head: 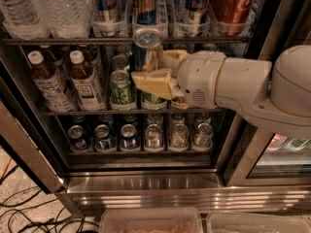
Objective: Pick redbull can from top shelf of fridge
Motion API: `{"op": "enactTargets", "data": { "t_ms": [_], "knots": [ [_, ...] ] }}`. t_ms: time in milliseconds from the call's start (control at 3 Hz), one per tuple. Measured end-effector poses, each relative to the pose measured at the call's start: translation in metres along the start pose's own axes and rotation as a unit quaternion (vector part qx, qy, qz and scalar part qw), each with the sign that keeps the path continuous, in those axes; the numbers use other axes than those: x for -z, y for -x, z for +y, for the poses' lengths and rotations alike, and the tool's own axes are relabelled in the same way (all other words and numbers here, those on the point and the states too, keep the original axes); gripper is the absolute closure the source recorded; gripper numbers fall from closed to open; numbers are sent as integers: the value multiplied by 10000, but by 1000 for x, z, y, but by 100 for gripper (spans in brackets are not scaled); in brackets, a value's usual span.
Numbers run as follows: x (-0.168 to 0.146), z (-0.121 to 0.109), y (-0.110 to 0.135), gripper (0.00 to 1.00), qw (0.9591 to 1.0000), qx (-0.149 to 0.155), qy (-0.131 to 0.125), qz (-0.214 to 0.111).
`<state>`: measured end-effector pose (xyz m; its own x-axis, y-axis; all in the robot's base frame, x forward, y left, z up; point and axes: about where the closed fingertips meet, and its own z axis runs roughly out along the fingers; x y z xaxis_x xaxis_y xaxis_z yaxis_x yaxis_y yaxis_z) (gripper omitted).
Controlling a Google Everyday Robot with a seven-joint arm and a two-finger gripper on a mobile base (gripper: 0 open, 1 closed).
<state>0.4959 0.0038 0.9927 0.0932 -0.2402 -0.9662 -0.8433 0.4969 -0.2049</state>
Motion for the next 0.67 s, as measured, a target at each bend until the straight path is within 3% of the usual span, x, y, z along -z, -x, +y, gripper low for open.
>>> {"op": "enactTargets", "data": {
  "t_ms": [667],
  "knots": [
    [7,32,-30,100,9962,-199,724,431]
  ]
}}
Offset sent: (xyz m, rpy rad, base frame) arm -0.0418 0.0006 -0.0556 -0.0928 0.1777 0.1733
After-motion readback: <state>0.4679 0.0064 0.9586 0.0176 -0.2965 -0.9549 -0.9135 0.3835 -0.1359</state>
